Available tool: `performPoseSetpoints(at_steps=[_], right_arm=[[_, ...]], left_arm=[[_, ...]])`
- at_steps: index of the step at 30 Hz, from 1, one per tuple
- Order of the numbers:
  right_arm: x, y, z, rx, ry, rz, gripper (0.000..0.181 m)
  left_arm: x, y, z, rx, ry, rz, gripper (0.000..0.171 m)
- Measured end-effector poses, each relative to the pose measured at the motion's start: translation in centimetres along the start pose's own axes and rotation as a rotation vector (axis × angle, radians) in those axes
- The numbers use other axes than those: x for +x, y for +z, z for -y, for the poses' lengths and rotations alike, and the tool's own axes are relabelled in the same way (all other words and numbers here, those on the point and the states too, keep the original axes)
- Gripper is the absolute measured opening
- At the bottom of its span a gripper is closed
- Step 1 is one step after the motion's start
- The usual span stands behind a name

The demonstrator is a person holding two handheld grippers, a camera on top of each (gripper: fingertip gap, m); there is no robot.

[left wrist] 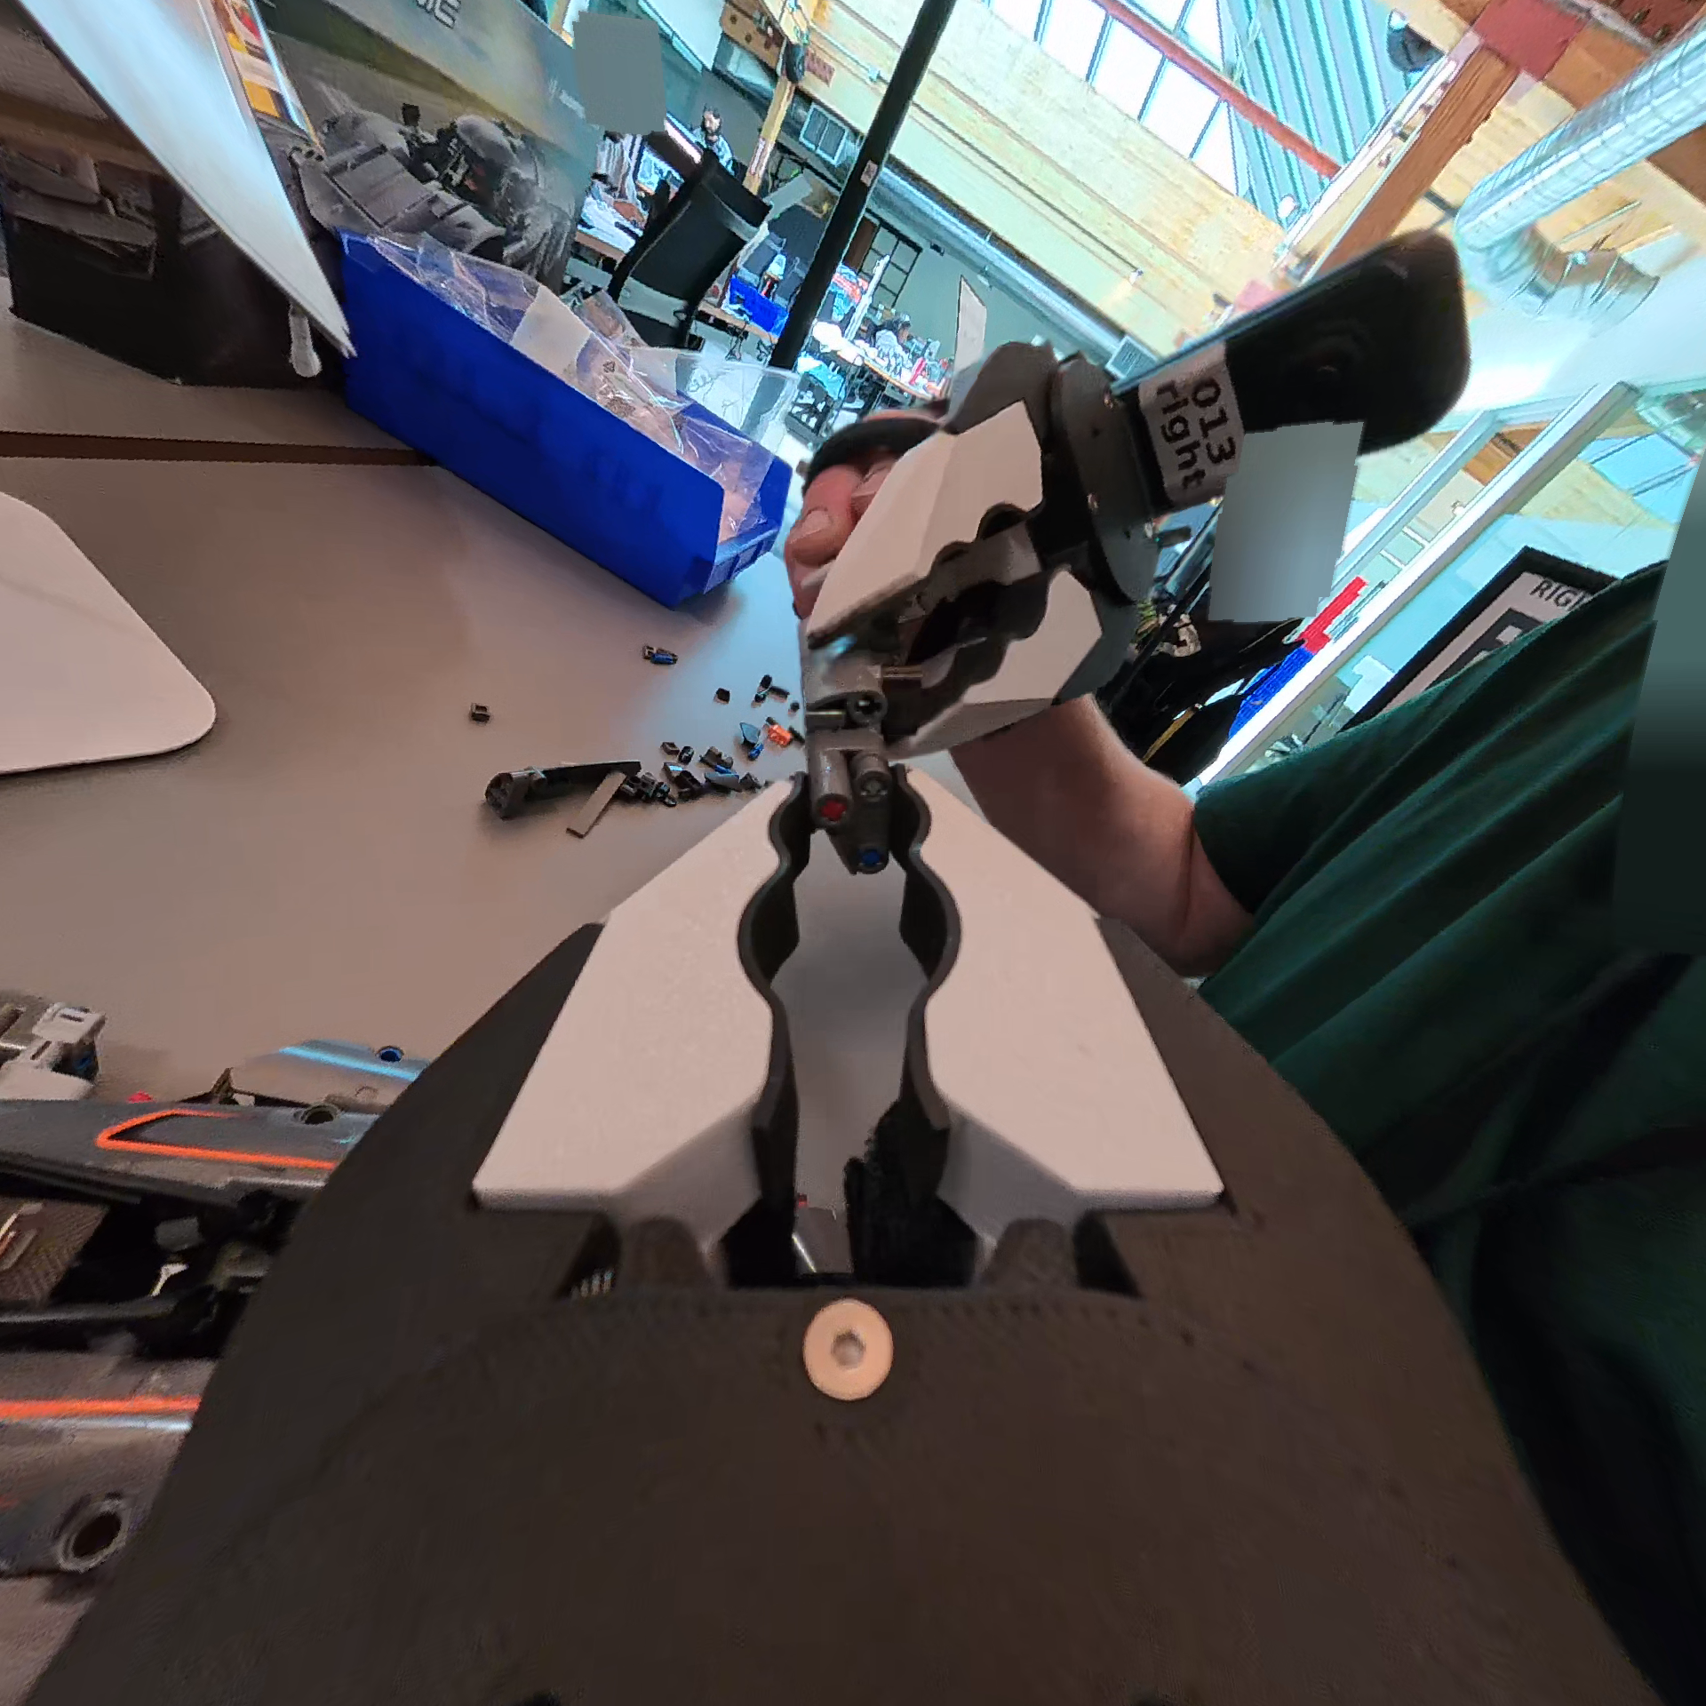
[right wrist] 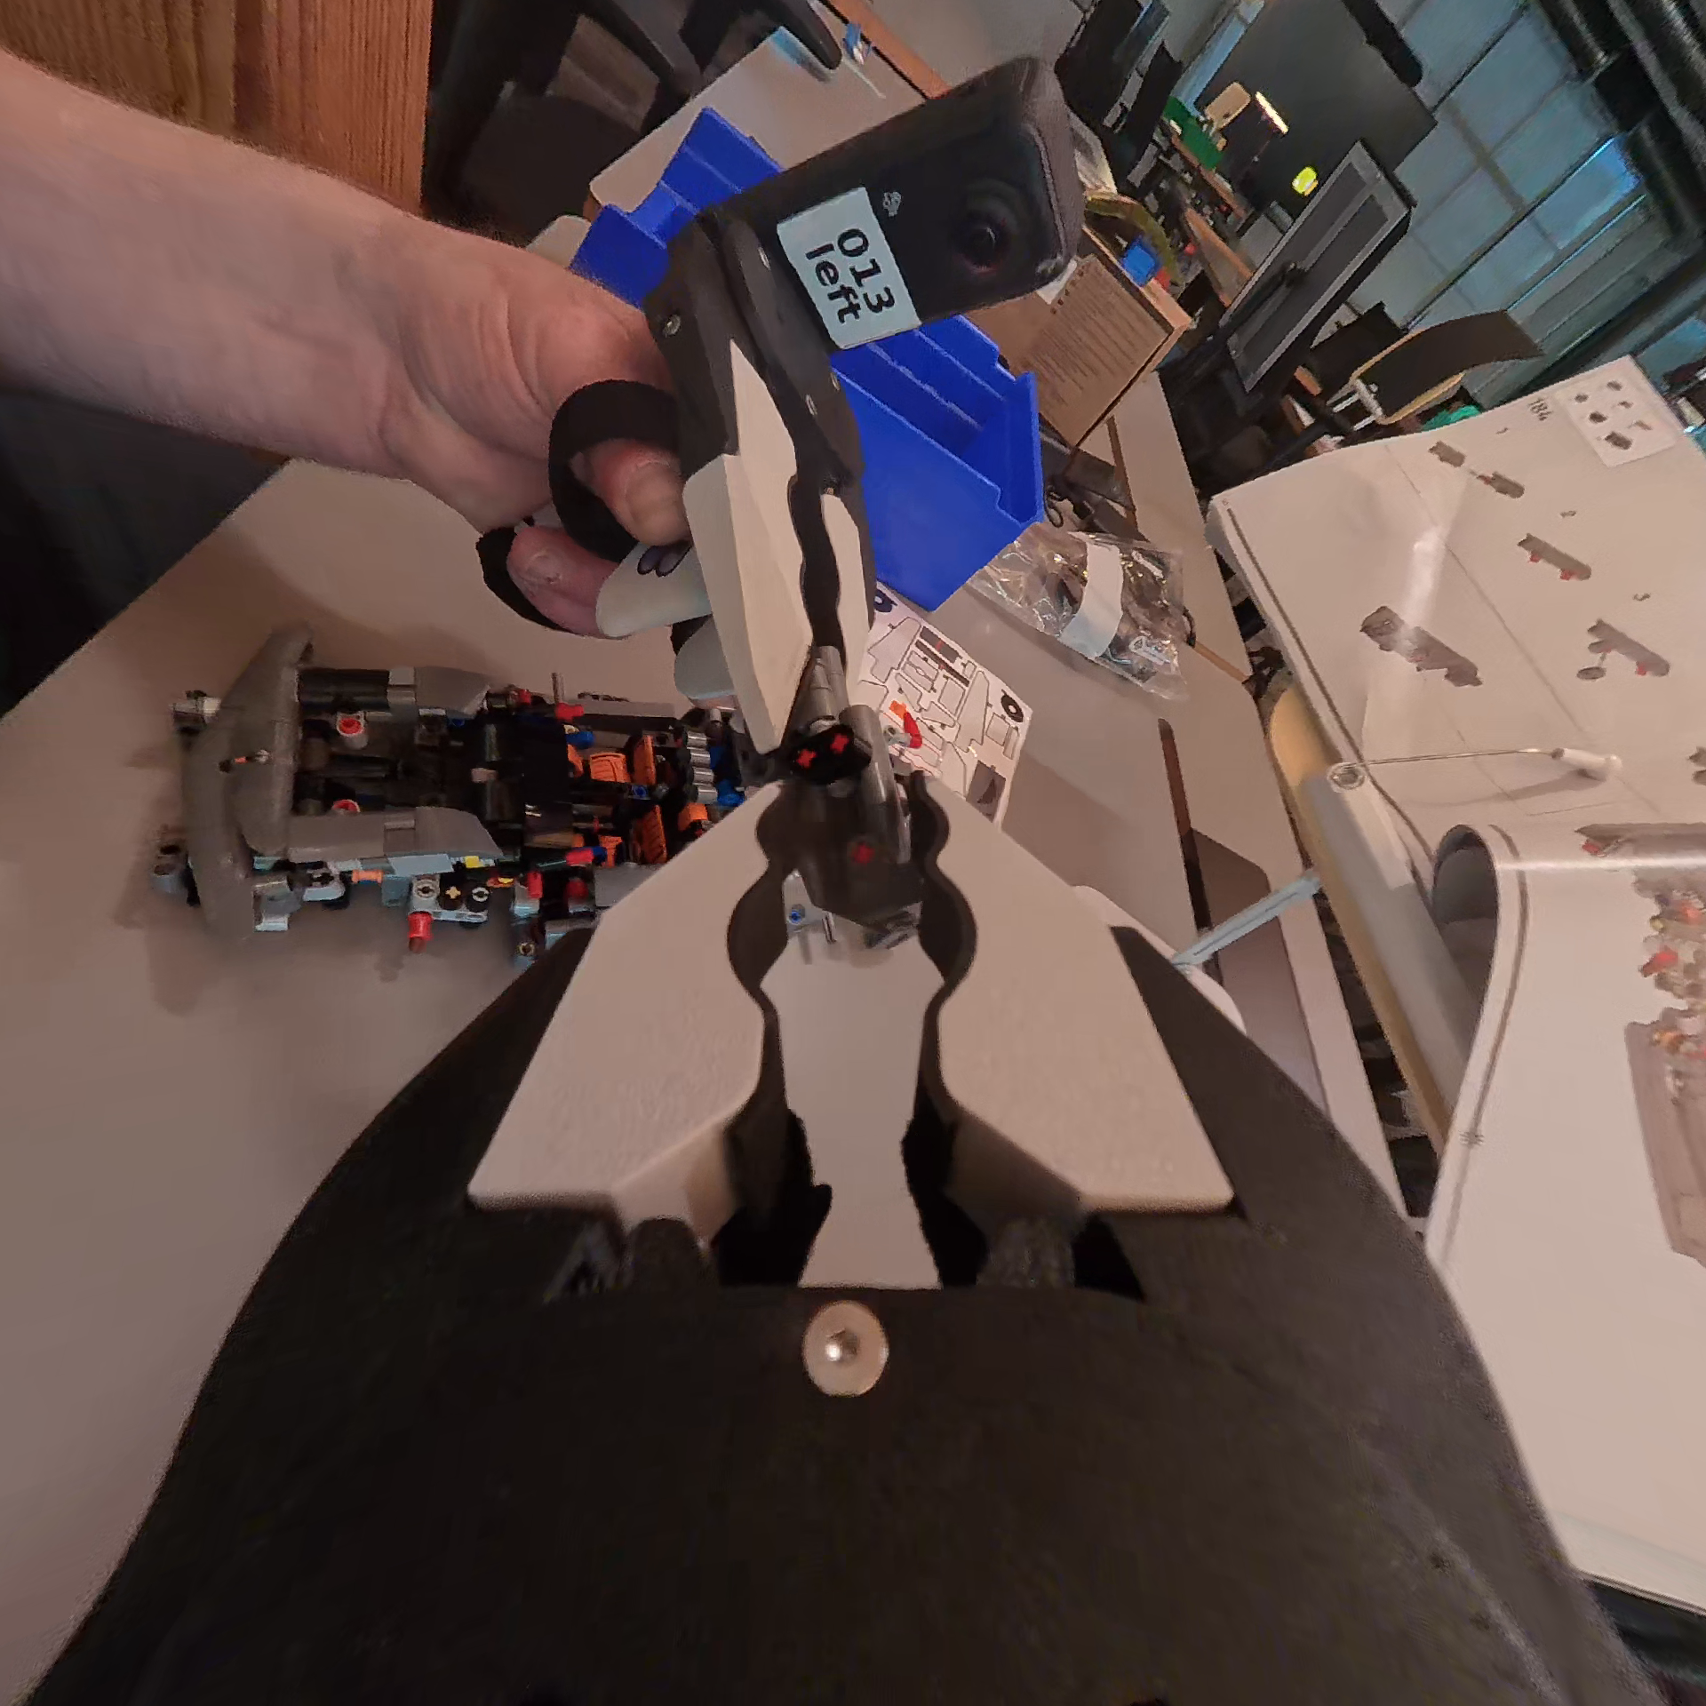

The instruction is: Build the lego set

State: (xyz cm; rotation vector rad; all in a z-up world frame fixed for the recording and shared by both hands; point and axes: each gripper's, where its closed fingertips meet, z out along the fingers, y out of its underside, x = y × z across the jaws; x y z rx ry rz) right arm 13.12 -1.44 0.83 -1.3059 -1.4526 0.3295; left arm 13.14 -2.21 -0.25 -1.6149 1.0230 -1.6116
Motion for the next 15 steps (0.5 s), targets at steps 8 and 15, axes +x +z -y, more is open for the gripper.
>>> performPoseSetpoints(at_steps=[8,15], right_arm=[[1.2,-1.1,-0.3,-0.013,0.061,-0.014,0.048],[0.4,-0.2,-0.5,-0.02,0.064,0.033,0.031]], left_arm=[[0.0,-0.3,0.9,0.095,-0.181,-0.133,0.014],[0.8,0.4,1.1,0.116,-0.285,-0.247,0.014]])
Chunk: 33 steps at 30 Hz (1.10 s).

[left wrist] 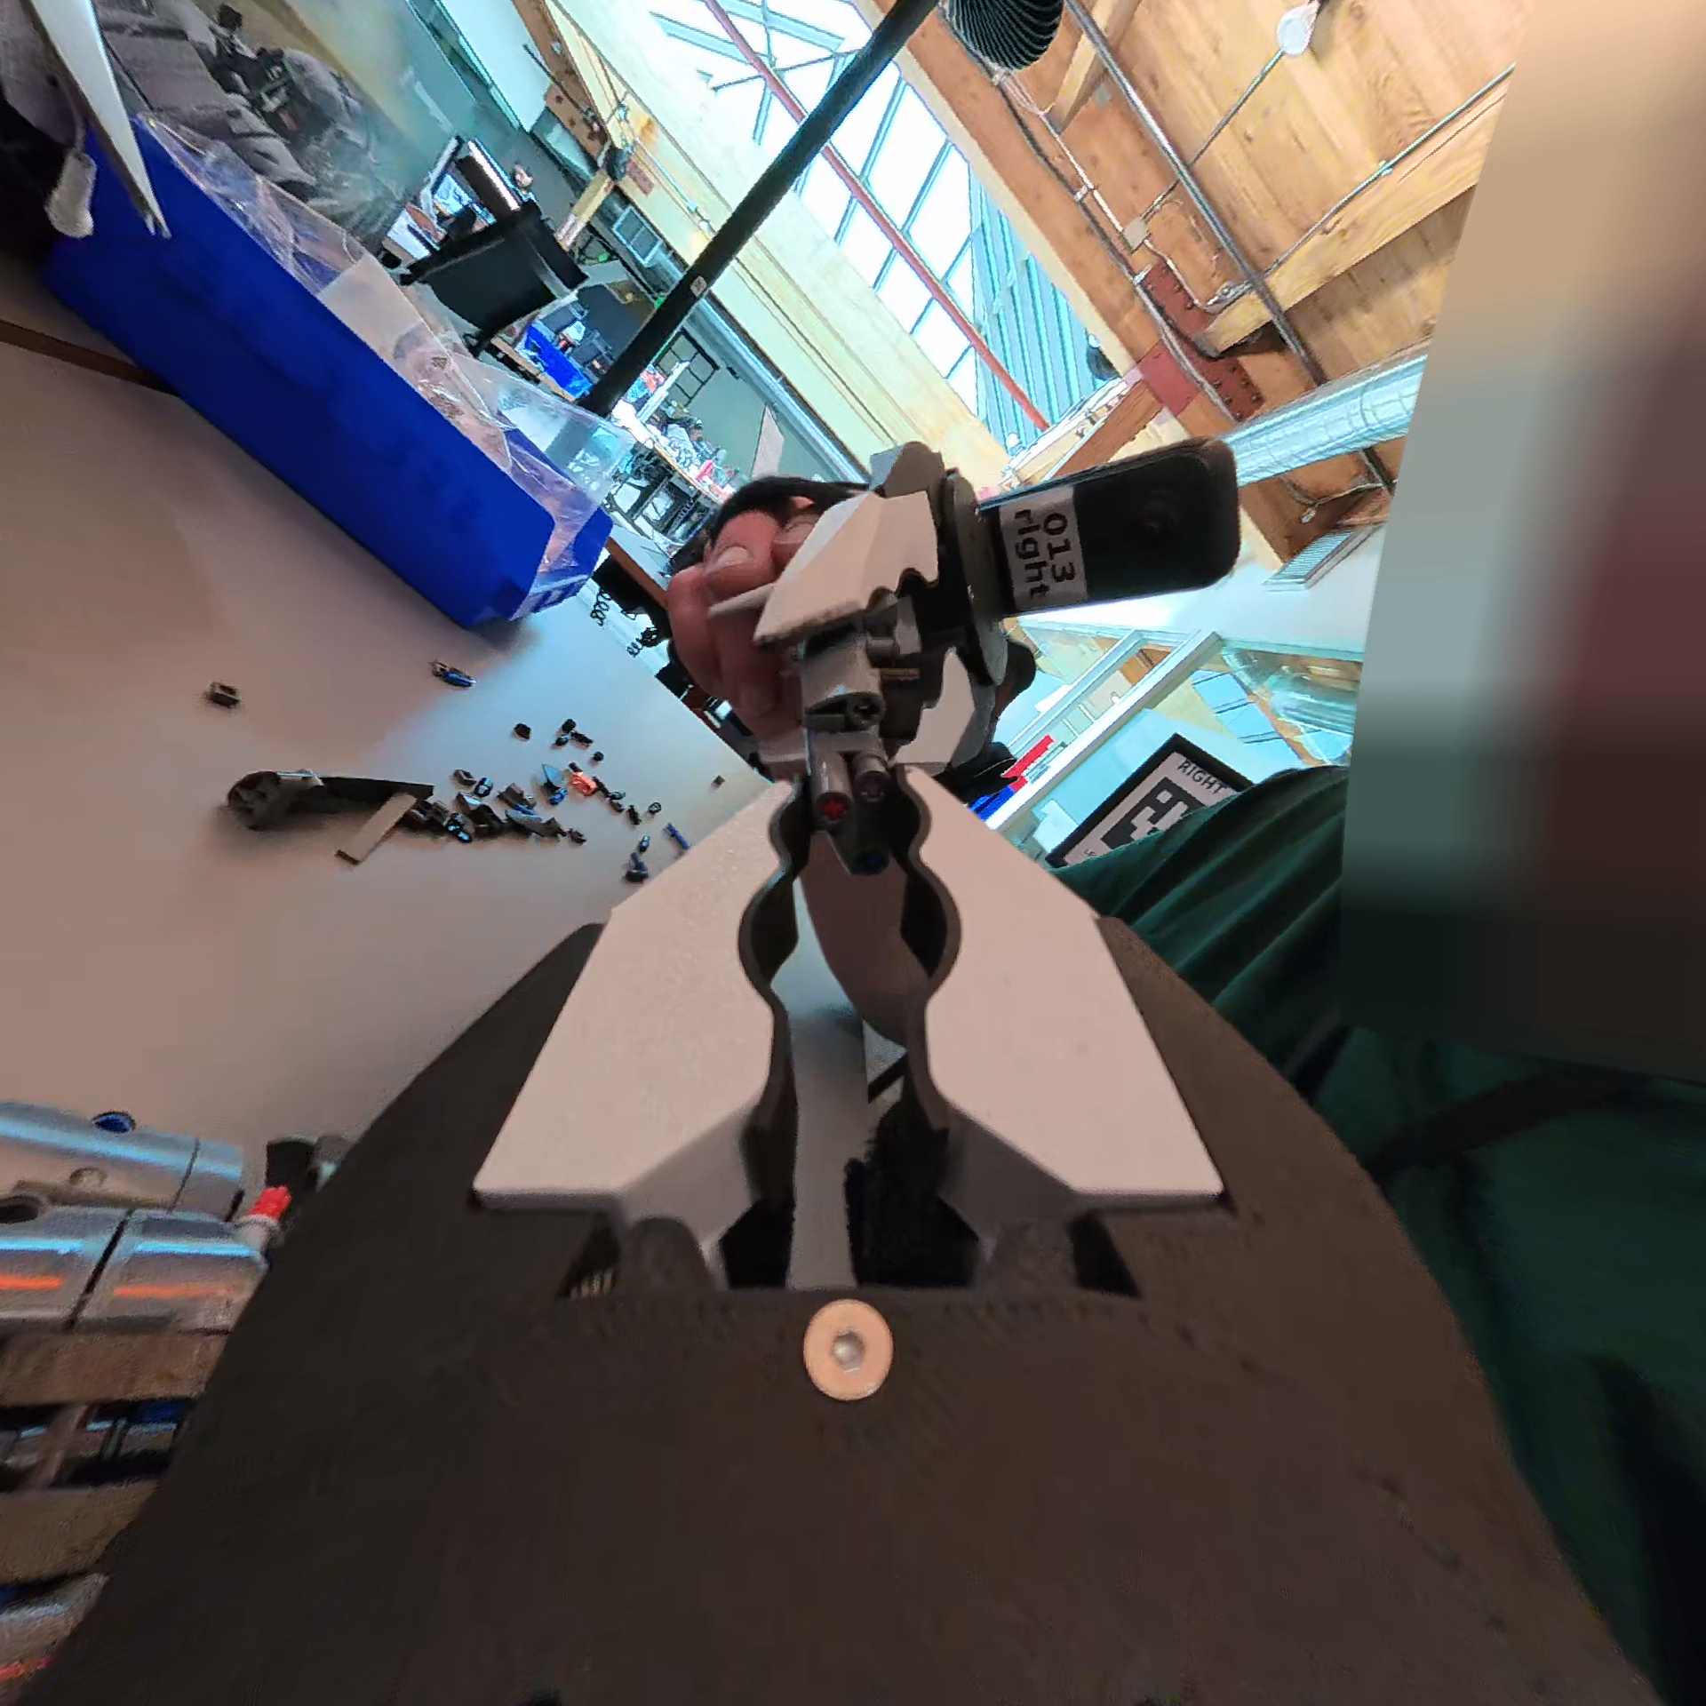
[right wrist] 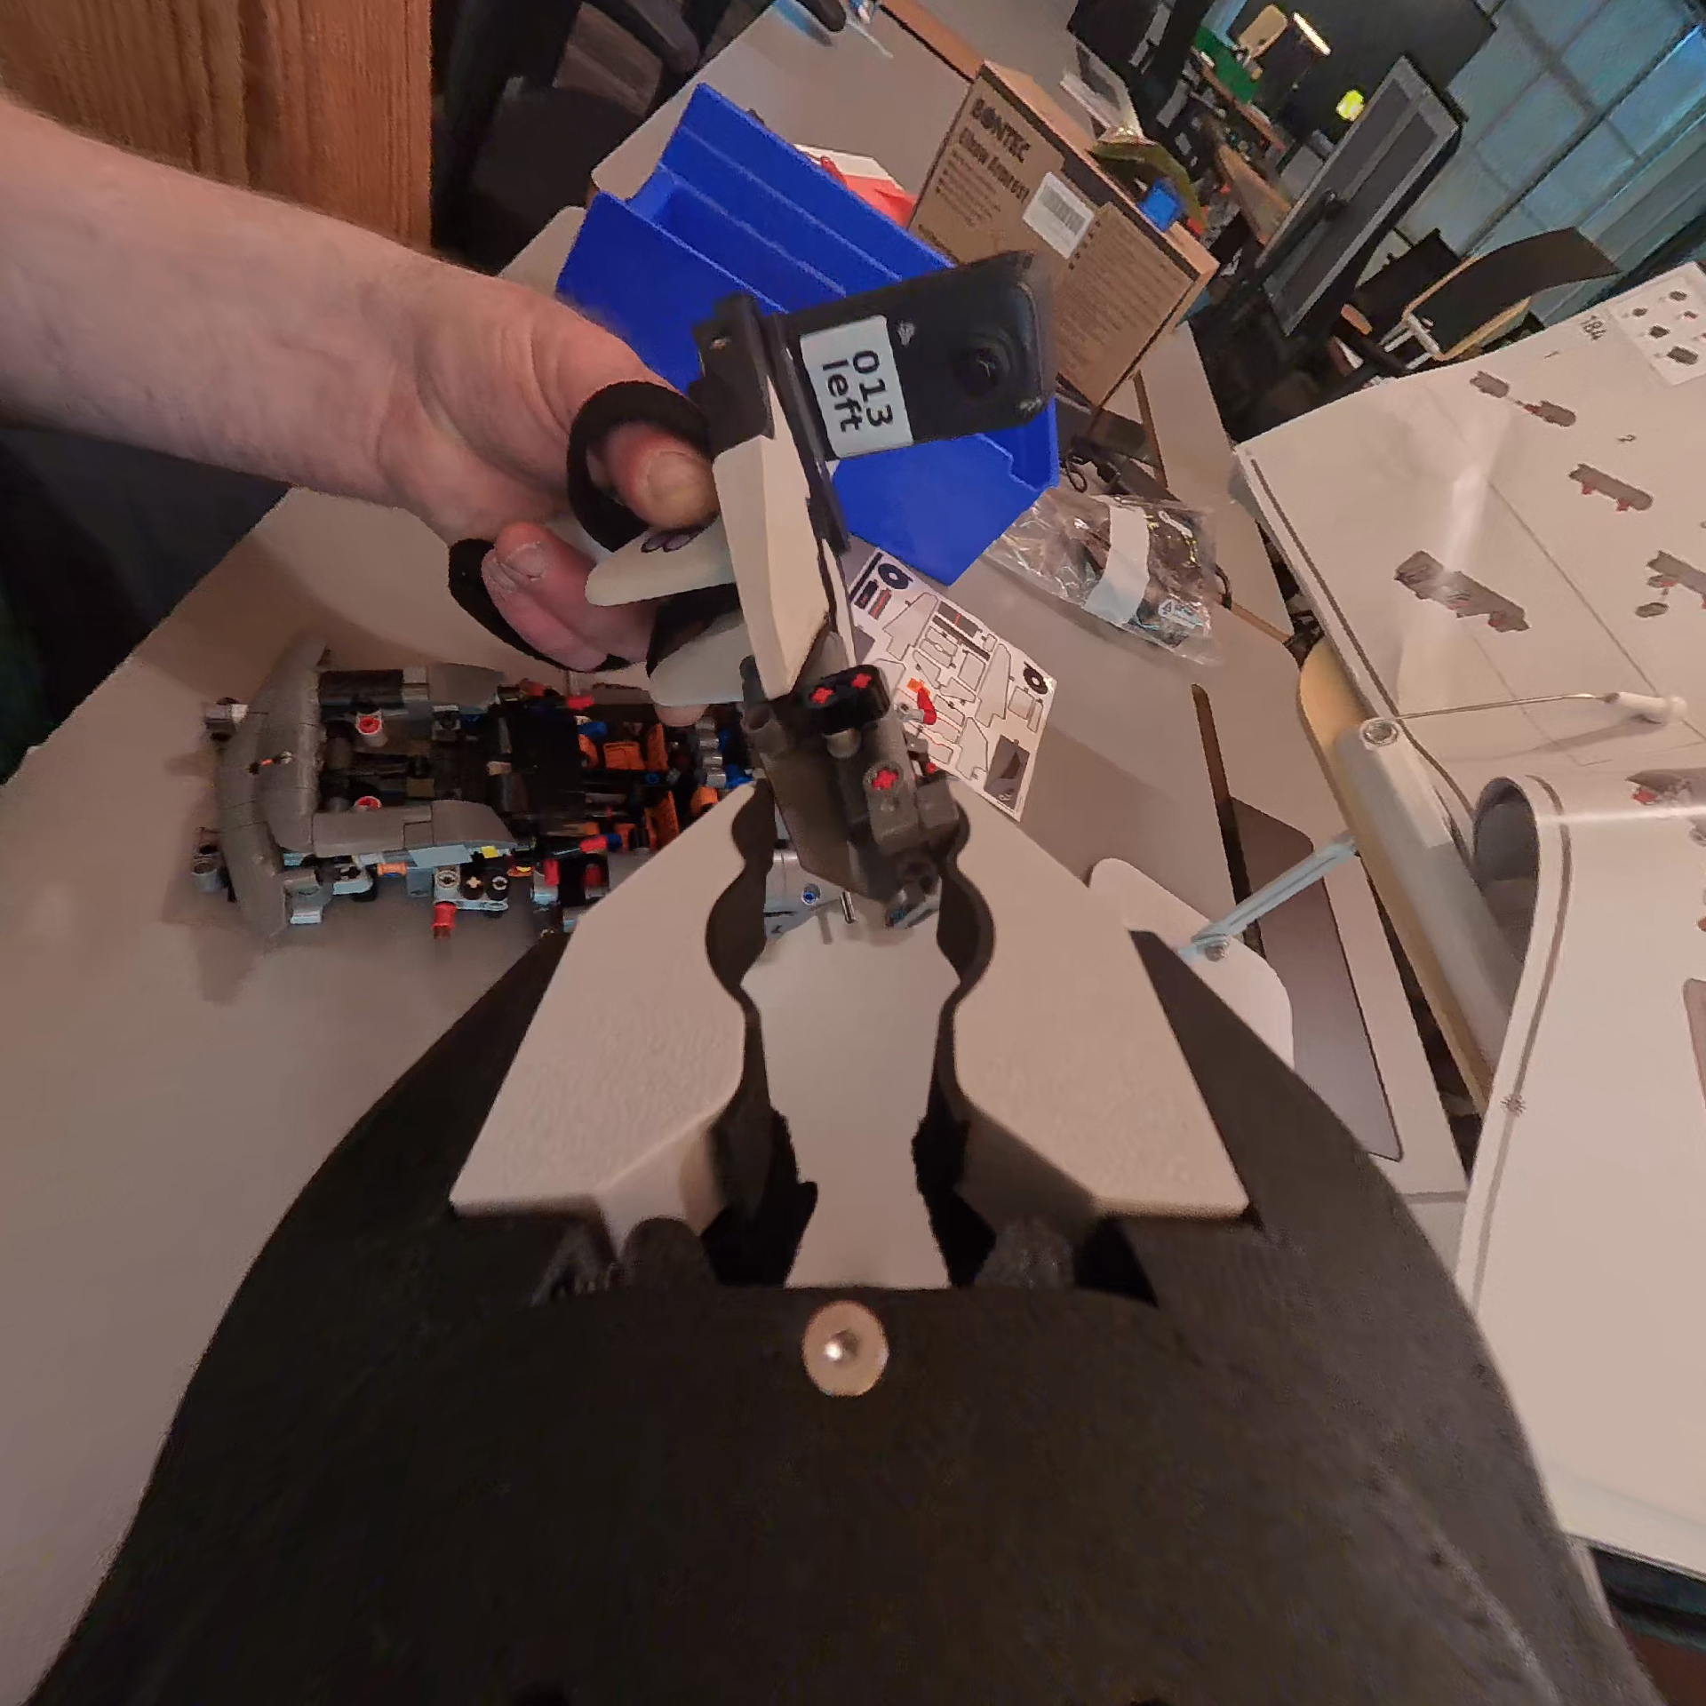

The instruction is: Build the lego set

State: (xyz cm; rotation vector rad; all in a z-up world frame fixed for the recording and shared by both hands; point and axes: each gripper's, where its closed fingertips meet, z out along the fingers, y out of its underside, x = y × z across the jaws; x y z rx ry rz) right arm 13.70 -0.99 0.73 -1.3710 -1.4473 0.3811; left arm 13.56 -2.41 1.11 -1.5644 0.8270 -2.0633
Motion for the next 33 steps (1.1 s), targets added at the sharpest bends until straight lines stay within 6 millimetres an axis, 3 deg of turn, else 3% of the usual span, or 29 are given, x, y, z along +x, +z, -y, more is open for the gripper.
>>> performPoseSetpoints(at_steps=[6,10,16,20,24,28,33], right_arm=[[-0.6,-0.2,0.1,0.016,0.021,0.039,0.026],[-0.1,-0.4,0.2,0.02,0.021,-0.008,0.035],[2.1,-2.4,-1.7,-0.02,0.229,-0.079,0.047],[2.2,-2.6,0.0,0.142,0.492,-0.027,0.061],[2.5,-1.7,1.0,0.235,0.624,-0.047,0.068],[2.3,-0.7,1.0,0.237,0.678,-0.032,0.06],[2.2,-0.8,1.1,0.261,0.723,-0.008,0.056]], left_arm=[[0.3,0.1,0.1,0.013,-0.01,-0.024,0.014],[0.4,0.1,0.6,0.016,0.126,0.06,0.014],[-0.4,-1.2,2.9,0.008,0.682,0.517,0.014],[-0.1,-1.0,3.5,-0.078,1.097,0.791,0.014],[-0.4,-0.3,3.1,-0.237,1.418,1.018,0.015],[-0.6,0.3,2.5,-0.309,1.543,1.099,0.014],[-0.1,0.4,2.7,-0.337,1.665,1.154,0.014]])
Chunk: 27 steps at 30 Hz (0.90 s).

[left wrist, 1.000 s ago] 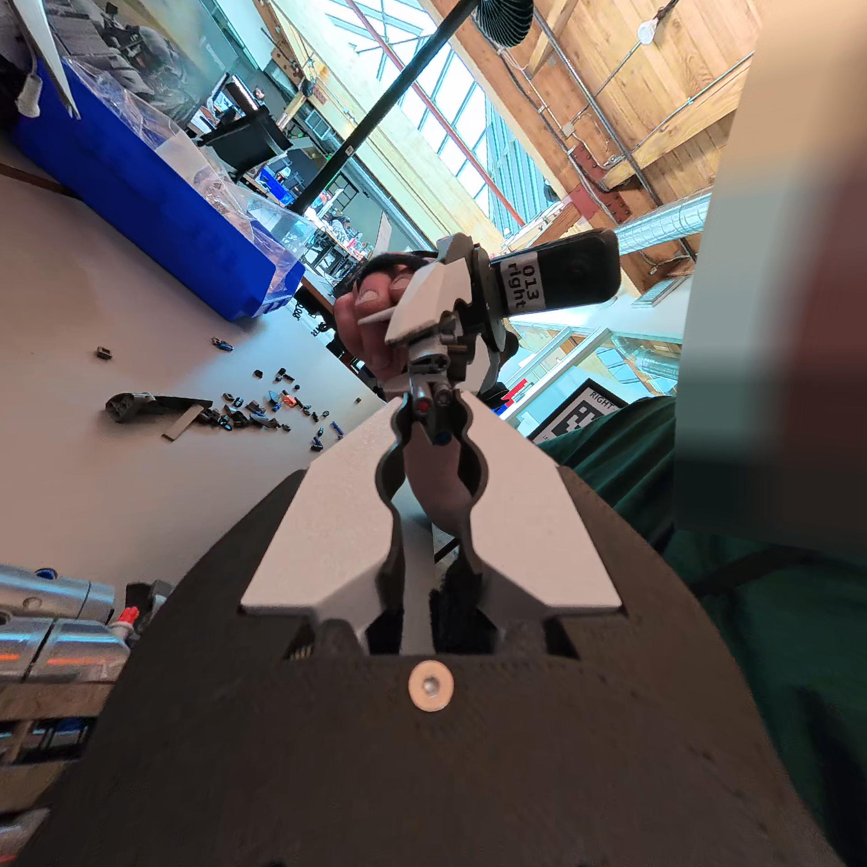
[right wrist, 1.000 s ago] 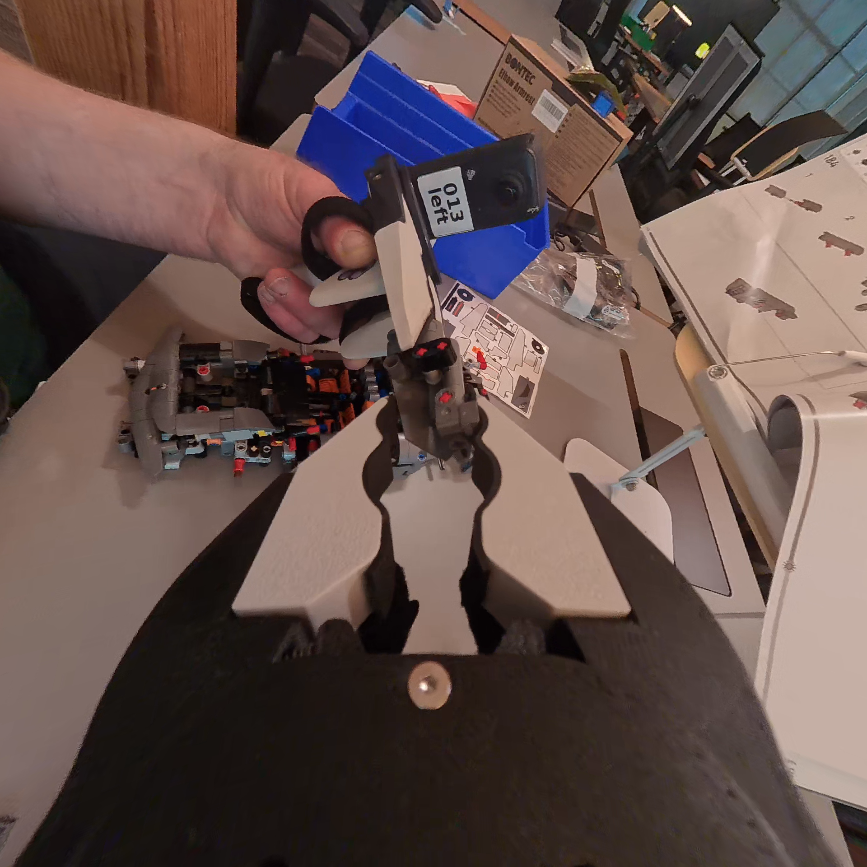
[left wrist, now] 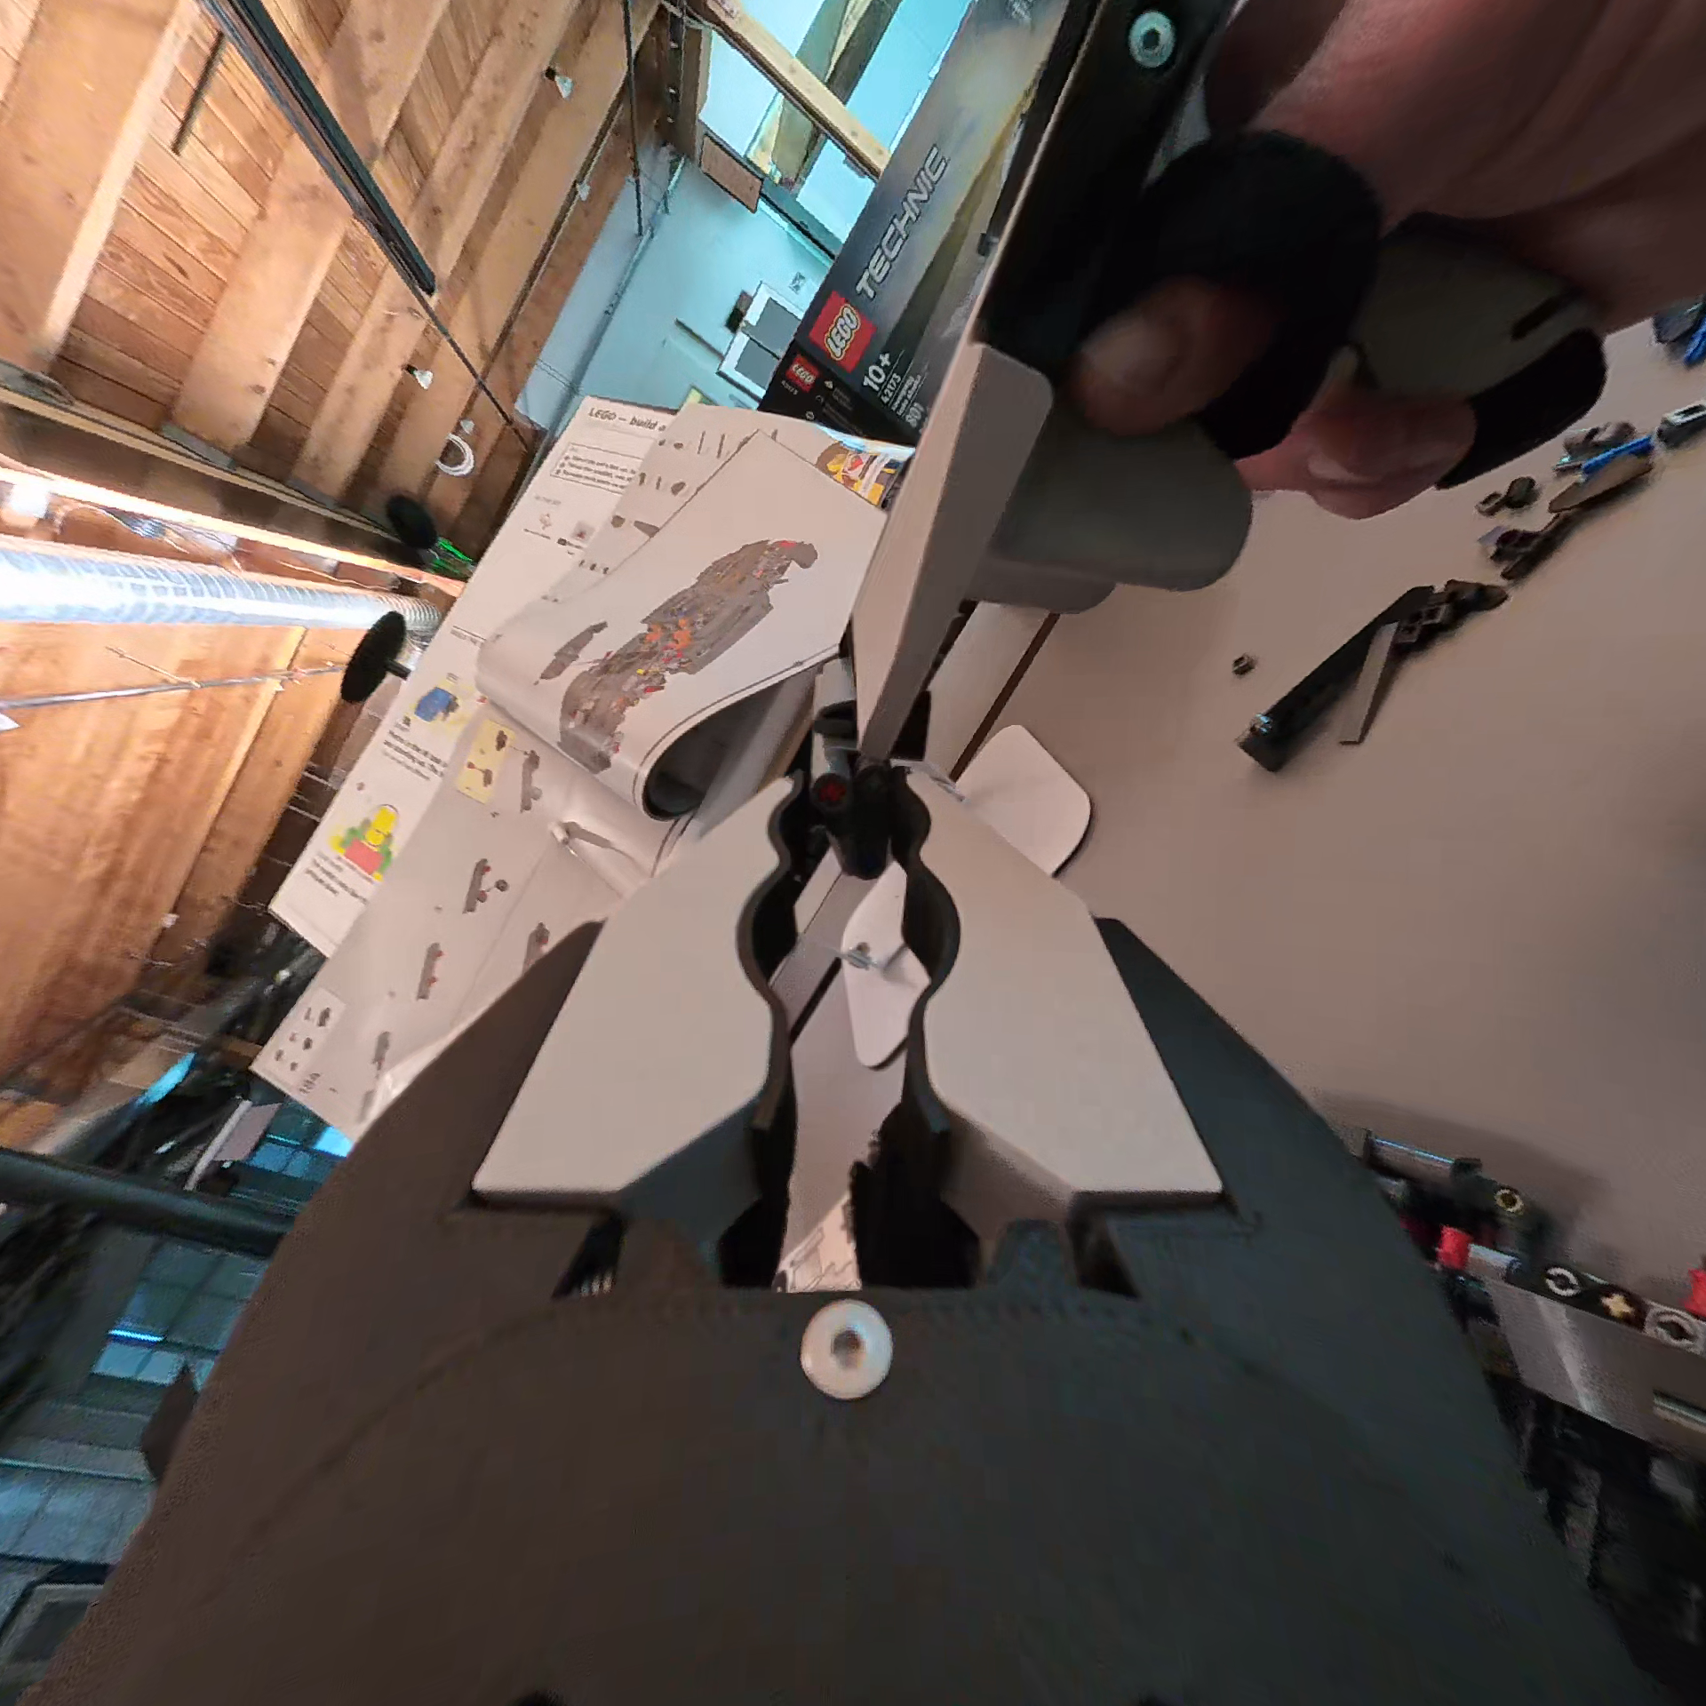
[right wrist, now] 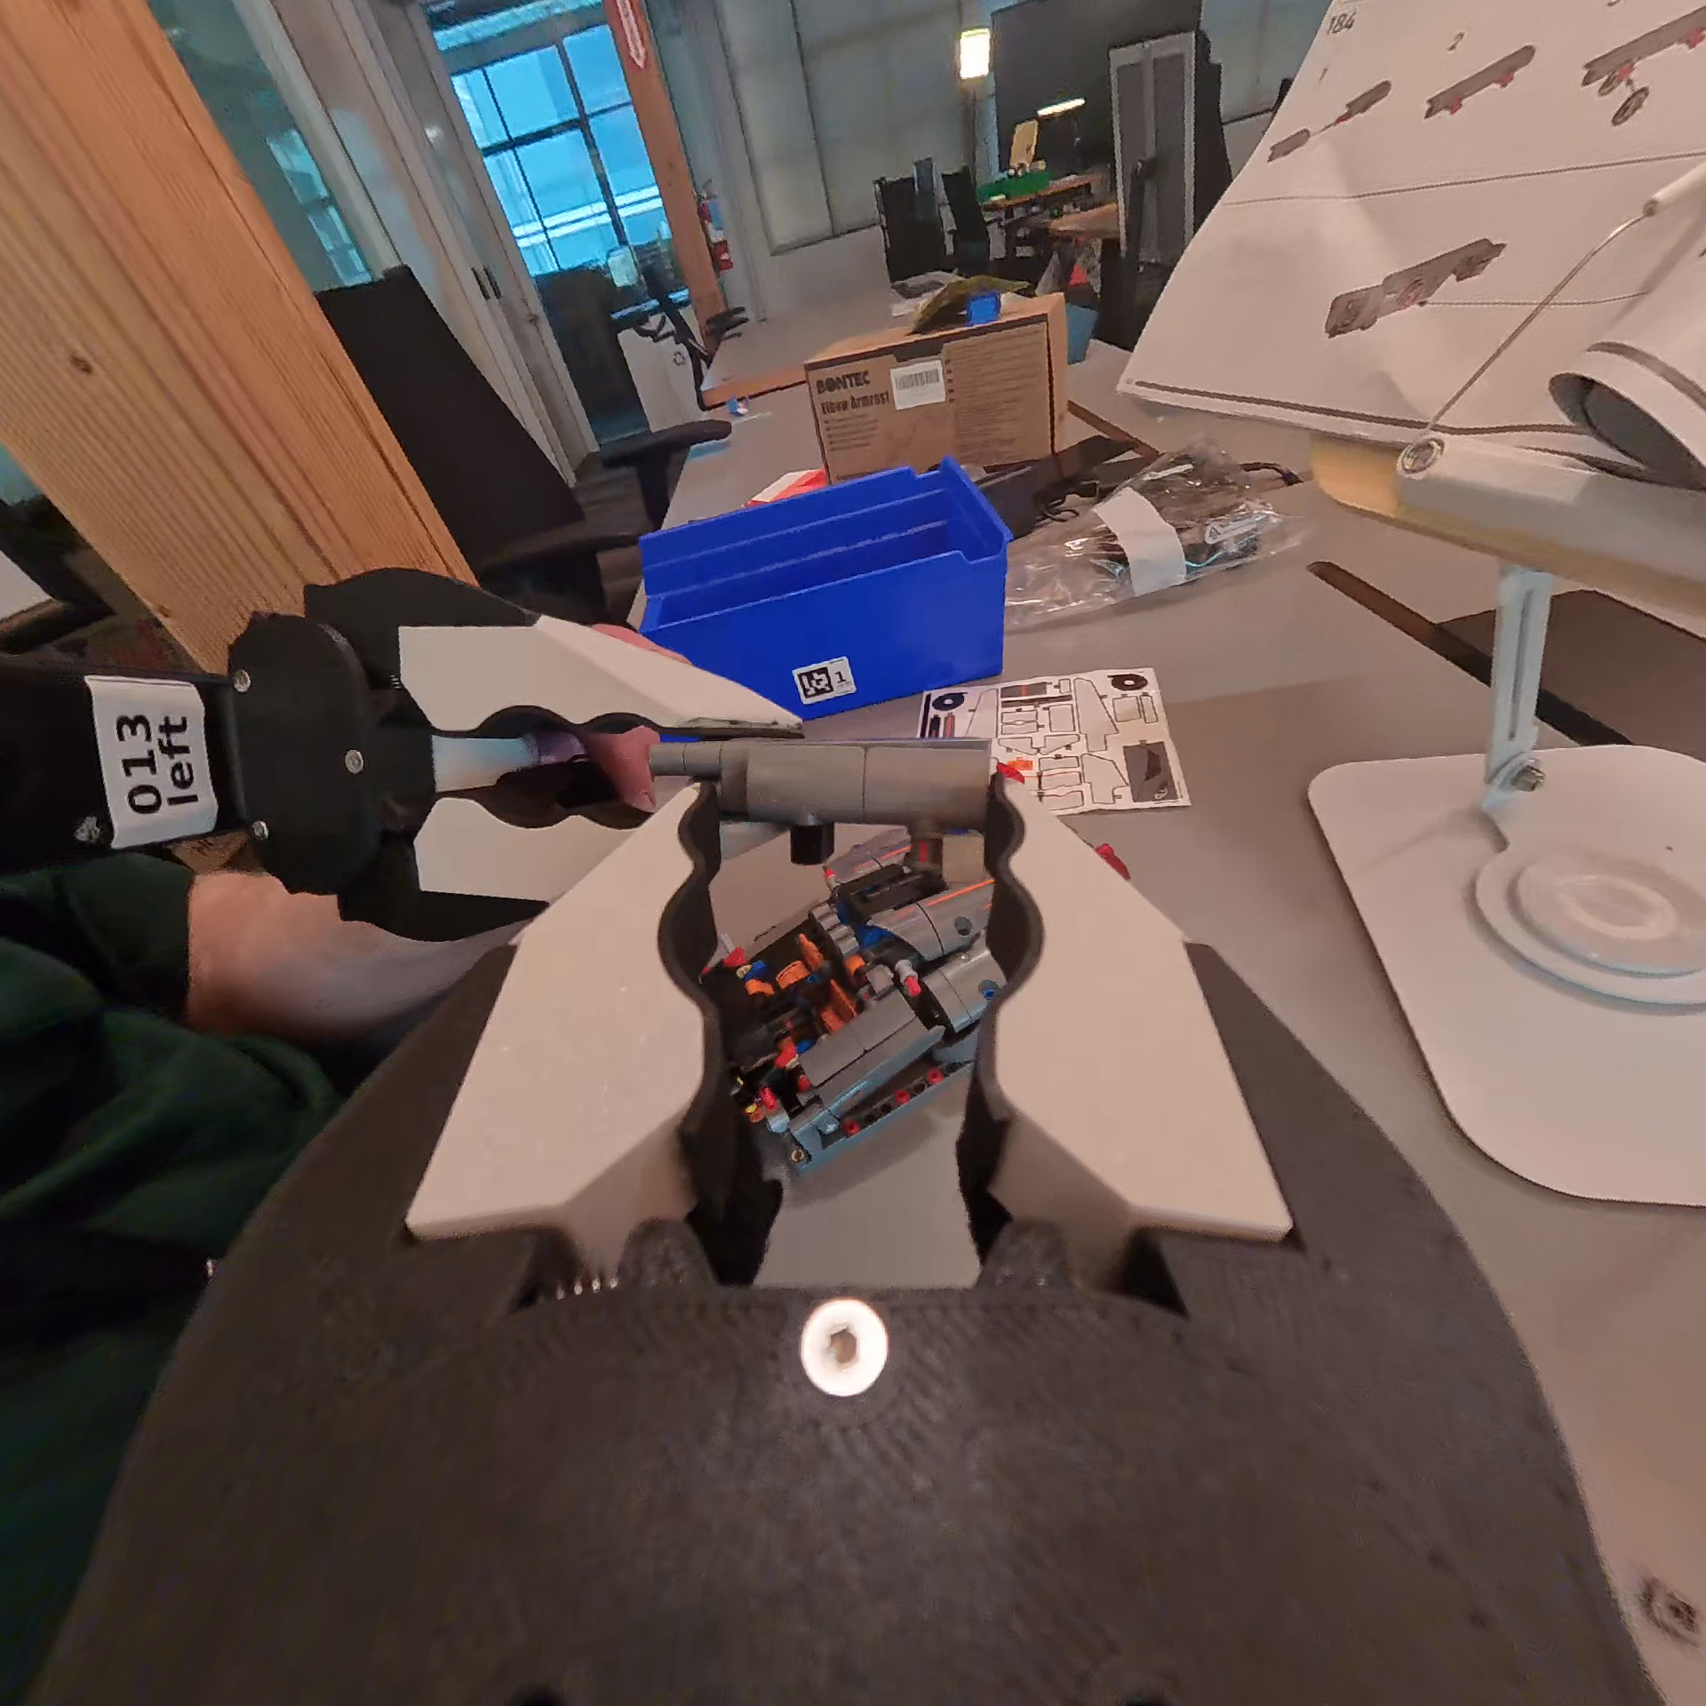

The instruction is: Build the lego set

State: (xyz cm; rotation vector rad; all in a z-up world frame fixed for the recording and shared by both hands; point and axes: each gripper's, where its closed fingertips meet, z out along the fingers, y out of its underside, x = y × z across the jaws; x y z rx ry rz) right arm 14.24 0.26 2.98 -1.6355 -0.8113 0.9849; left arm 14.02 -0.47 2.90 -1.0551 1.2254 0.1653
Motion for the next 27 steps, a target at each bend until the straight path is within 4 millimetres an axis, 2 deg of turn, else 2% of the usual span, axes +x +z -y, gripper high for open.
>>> performPoseSetpoints(at_steps=[3,5,21,24,27], right_arm=[[-0.1,-0.1,0.0,0.022,0.012,0.019,0.055],[0.0,-0.4,0.0,0.038,0.005,0.024,0.048],[-0.4,-1.6,1.0,0.209,0.003,0.14,0.048],[-0.5,-2.3,1.6,0.279,-0.001,0.186,0.048],[-0.6,-3.1,1.4,0.291,-0.083,0.207,0.049]], left_arm=[[0.0,0.0,0.2,0.001,0.024,0.006,0.014],[0.0,0.0,0.3,0.005,0.039,0.012,0.014],[-0.2,0.0,1.8,0.046,0.085,0.047,0.018],[-0.2,-0.1,1.9,0.067,0.03,0.021,0.026],[-0.3,-0.6,2.0,0.127,-0.17,-0.069,0.032]])
